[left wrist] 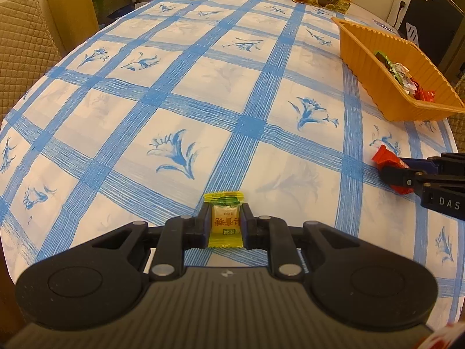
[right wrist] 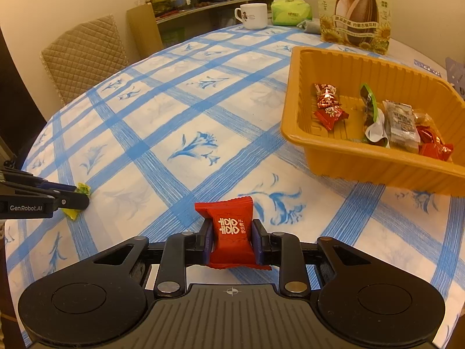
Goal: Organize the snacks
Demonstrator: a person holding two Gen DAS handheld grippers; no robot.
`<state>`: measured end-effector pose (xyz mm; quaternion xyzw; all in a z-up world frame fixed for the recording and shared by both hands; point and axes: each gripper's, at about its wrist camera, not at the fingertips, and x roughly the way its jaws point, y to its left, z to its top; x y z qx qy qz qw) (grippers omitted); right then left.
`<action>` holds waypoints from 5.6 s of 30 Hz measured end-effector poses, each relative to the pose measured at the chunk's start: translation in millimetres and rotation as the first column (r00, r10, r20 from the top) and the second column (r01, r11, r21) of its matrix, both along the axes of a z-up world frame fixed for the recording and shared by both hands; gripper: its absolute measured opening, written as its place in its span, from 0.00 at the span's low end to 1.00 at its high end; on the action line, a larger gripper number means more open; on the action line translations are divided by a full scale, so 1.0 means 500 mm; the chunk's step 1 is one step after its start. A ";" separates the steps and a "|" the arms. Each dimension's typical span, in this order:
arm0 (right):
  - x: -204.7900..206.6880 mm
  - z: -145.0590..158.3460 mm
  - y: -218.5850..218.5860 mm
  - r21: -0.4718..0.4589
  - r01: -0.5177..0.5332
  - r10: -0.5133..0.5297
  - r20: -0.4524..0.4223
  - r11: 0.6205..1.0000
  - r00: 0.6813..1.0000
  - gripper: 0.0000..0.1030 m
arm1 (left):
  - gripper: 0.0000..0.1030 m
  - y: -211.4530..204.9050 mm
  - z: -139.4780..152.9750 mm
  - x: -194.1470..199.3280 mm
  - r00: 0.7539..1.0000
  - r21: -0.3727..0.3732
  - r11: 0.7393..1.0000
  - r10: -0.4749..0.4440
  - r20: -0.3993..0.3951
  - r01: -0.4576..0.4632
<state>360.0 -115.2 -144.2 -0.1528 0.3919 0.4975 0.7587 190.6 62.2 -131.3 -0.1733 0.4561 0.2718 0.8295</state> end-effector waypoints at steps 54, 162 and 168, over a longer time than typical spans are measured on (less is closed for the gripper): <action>0.259 0.194 -0.190 0.208 0.306 -0.320 0.034 0.929 0.947 0.27 | 0.17 -0.152 0.191 0.439 0.919 0.081 0.946 -0.324 0.226 0.314; -0.204 0.282 -0.199 0.188 0.502 -0.494 -0.093 0.844 0.865 0.93 | 0.69 -0.127 0.311 -0.076 0.901 0.082 0.928 -0.371 0.222 0.362; -0.305 0.269 -0.195 0.147 0.512 -0.502 -0.102 0.846 0.859 0.93 | 0.69 -0.130 0.298 -0.170 0.899 0.066 0.921 -0.388 0.202 0.383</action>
